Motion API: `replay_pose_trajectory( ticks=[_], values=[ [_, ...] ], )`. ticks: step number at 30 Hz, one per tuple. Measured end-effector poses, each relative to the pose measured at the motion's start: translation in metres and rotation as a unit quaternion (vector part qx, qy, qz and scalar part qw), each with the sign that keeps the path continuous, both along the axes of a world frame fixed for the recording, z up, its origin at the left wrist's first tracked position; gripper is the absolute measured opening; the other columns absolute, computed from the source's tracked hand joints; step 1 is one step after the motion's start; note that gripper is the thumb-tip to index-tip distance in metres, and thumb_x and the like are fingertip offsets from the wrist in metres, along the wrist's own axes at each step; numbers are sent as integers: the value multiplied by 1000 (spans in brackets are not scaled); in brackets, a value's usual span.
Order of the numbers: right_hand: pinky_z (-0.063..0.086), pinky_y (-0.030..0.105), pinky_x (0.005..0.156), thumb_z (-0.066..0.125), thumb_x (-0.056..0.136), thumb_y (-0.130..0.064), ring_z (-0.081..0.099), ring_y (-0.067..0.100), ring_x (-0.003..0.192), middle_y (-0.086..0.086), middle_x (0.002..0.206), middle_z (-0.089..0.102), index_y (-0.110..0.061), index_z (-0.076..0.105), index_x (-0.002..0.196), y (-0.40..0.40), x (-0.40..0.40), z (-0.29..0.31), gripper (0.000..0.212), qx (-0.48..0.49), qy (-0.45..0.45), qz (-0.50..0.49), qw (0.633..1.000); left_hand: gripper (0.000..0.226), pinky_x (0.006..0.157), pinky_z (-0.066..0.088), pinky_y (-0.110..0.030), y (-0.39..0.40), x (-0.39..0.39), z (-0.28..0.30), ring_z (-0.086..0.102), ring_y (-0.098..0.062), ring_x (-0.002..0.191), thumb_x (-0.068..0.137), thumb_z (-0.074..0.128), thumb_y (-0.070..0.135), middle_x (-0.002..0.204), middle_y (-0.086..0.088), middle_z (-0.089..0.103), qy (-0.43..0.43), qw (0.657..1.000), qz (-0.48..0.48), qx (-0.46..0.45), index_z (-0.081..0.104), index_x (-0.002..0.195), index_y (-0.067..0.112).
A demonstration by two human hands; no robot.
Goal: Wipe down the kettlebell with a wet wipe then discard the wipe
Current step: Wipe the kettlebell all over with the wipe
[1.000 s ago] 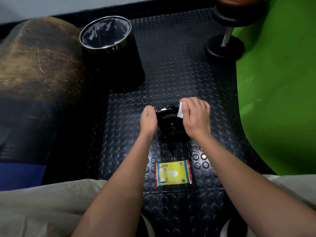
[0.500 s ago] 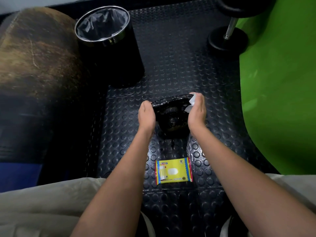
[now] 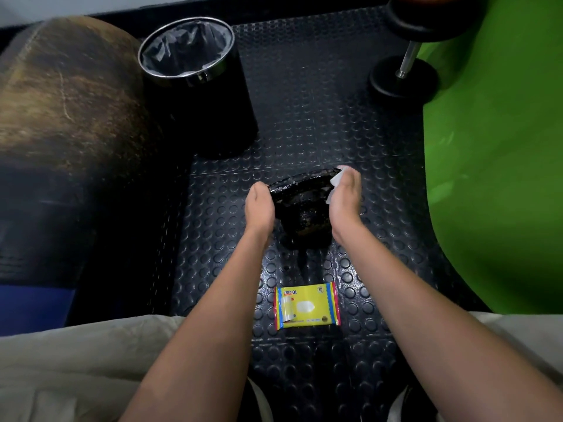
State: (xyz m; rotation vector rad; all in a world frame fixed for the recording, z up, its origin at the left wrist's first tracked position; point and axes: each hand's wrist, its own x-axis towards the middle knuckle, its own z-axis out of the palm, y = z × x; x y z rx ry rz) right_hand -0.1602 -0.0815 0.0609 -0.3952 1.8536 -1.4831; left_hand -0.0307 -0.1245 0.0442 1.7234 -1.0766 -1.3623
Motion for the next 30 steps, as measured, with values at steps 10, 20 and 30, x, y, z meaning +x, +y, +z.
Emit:
replay_pose_trajectory(
  ticks=[10,20,30],
  values=[
    [19,42,121,31,102,-24,45,21,131,-4,124,63,-19,66,118,9,17,-1,39,-38,463,181,867,22,73,38,-34,2,0,3,40,-16,82,97,29,28,88,-3,45,-1,1000,-1,-13,45,86,19],
    [15,38,123,36,103,-28,53,16,115,-7,115,64,-23,65,121,3,36,4,34,-57,613,288,733,26,71,41,-37,1,3,3,44,-16,77,94,32,28,81,-2,50,-2,1000,-10,-14,47,77,15],
    [23,35,117,28,102,-30,54,17,84,-7,82,60,-17,68,89,-8,-25,-1,43,-21,505,254,824,22,73,38,-36,5,-7,5,40,-16,79,94,29,29,83,0,43,5,1000,-4,-21,39,77,20]
  ],
)
